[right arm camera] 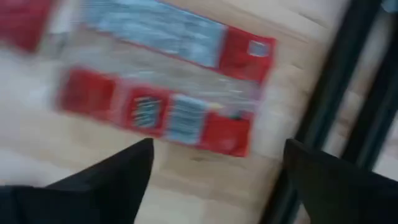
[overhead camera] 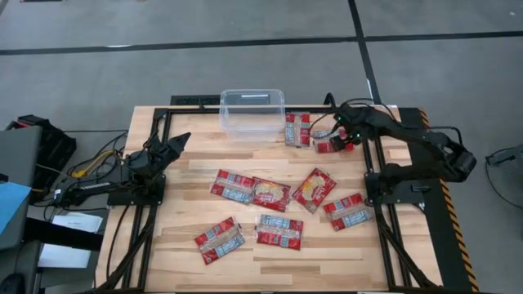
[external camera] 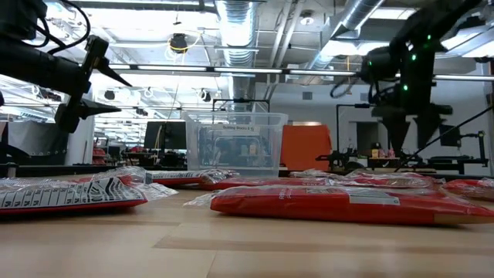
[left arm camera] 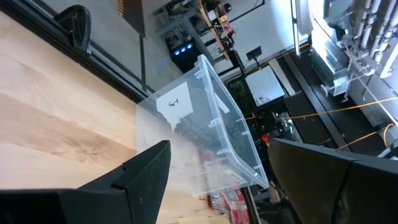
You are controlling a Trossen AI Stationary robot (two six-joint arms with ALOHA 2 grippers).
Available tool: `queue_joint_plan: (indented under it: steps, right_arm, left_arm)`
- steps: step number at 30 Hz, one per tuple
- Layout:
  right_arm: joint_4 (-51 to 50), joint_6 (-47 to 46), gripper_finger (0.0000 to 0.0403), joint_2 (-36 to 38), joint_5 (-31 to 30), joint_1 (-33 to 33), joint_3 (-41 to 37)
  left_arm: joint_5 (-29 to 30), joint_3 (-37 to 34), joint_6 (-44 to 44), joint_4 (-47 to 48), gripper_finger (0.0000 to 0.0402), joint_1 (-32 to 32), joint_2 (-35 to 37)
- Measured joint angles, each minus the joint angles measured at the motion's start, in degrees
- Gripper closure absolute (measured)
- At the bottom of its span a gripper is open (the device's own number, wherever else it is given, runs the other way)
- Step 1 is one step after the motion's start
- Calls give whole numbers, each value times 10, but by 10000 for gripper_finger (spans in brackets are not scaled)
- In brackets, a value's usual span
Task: Sort popcorn bags into baskets
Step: Put the red popcorn bag into the transparent bin
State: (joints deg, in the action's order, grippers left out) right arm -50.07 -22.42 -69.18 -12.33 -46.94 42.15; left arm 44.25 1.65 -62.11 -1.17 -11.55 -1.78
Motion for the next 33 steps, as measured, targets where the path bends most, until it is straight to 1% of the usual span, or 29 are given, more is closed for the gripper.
queue_joint_plan:
  steps: [1,3,4,6,9,12,14,17,20,22,23,25,27,30,33]
  right_arm:
    - [11,6,10,-7,1,-19,-4]
    - [36,17,16,-20,9,-49,-9]
    - [44,15,21,-22,12,-50,-9]
    - [63,20,30,-29,14,-43,-9]
    - [75,-1,34,-57,9,-40,-10]
    - [87,-48,32,-94,0,-43,-10]
    - [102,-80,30,-118,-26,-37,-11]
    - [139,-141,32,-160,-21,-28,-10]
    - [136,-158,38,-184,-30,-16,0]
    - [134,-160,42,-199,-16,-7,5]
    - [139,-160,44,-202,9,-3,6]
    - [146,-161,48,-205,64,17,6]
    - [143,-177,52,-208,95,51,5]
    - [144,-201,56,-206,109,111,4]
    - [147,-200,57,-195,112,158,3]
  left_arm:
    - [0,0,-2,0,140,0,-4]
    - [0,0,-8,0,140,0,-15]
    - [0,0,-13,0,140,0,-20]
    - [0,0,-23,0,140,0,-35]
    - [-3,0,-39,0,140,0,-55]
    - [-4,0,-60,0,140,0,-79]
    - [-5,0,-68,0,140,0,-91]
    - [-11,0,-82,0,140,0,-107]
    - [-19,0,-91,-1,140,0,-120]
    - [-20,0,-91,-1,140,0,-123]
    - [-20,0,-91,-1,140,0,-125]
    - [-20,0,-92,-1,140,0,-126]
    - [-21,0,-92,-1,140,0,-125]
    - [-27,0,-92,-1,140,0,-126]
    - [-35,0,-91,-1,140,0,-126]
